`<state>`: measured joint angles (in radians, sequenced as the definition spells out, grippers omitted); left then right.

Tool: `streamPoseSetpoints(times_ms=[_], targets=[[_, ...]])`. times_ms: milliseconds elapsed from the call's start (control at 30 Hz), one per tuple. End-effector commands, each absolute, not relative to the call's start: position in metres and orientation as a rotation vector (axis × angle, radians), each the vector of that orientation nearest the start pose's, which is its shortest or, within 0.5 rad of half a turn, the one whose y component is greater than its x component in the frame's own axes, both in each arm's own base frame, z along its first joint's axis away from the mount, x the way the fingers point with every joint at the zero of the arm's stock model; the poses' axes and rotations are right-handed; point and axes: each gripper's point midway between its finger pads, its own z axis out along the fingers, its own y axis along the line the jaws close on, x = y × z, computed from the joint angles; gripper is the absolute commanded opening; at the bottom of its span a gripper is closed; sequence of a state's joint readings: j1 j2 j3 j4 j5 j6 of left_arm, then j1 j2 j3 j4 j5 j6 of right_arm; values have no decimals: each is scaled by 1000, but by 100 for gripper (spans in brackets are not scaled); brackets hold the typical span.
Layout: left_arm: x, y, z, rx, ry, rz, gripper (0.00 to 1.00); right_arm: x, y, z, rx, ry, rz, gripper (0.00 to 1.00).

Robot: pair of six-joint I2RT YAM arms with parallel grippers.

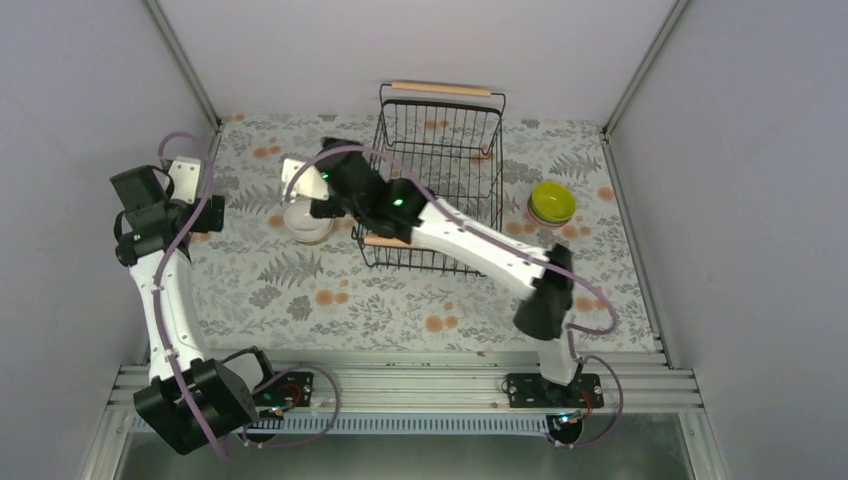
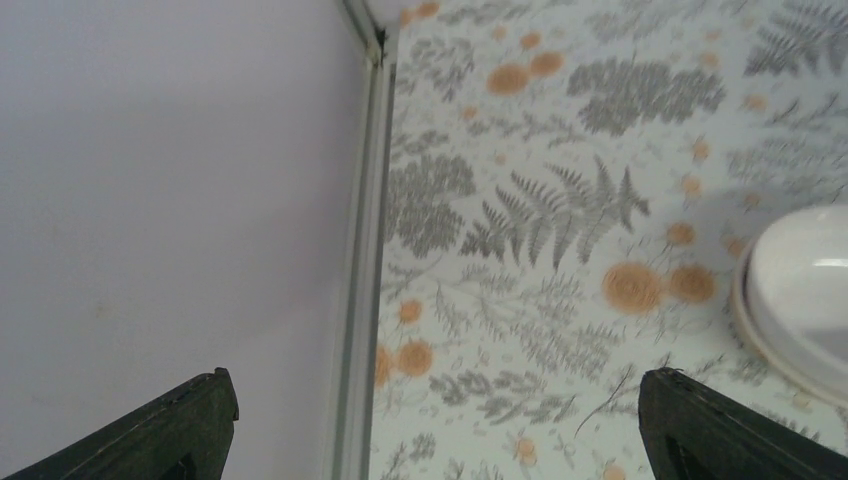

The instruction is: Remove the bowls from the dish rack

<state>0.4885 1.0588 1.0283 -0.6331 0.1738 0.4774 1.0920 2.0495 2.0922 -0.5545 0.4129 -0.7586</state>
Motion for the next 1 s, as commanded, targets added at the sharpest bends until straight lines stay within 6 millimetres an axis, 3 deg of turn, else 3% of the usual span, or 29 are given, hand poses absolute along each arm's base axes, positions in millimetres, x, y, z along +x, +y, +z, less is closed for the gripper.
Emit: streamPoseSetpoints(times_ms=[0, 133, 267, 400, 500, 600, 800, 967], targets=[[328, 106, 278, 82, 2175, 261, 100, 342, 438, 361, -1304, 1430, -242, 100], [362, 75, 300, 123, 2165, 304, 100, 374, 378, 369, -1222, 1525, -235, 100], [397, 23, 314, 227, 2162, 253, 100, 394, 326, 361, -1167, 1618, -223, 100], [423, -30, 319, 376, 2151, 189, 100, 398, 279, 357, -1120, 1680, -210, 100], [435, -64, 326, 479, 2117, 190, 100, 401, 242, 343, -1085, 1753, -198, 100], [444, -84, 332, 526, 2080, 236, 100, 400, 210, 333, -1029, 1824, -135, 100], [452, -112, 324, 562, 2080, 237, 100, 396, 167, 315, -940, 1899, -97, 100], [446, -127, 323, 601, 2052, 174, 100, 396, 156, 298, -919, 1948, -48, 100]])
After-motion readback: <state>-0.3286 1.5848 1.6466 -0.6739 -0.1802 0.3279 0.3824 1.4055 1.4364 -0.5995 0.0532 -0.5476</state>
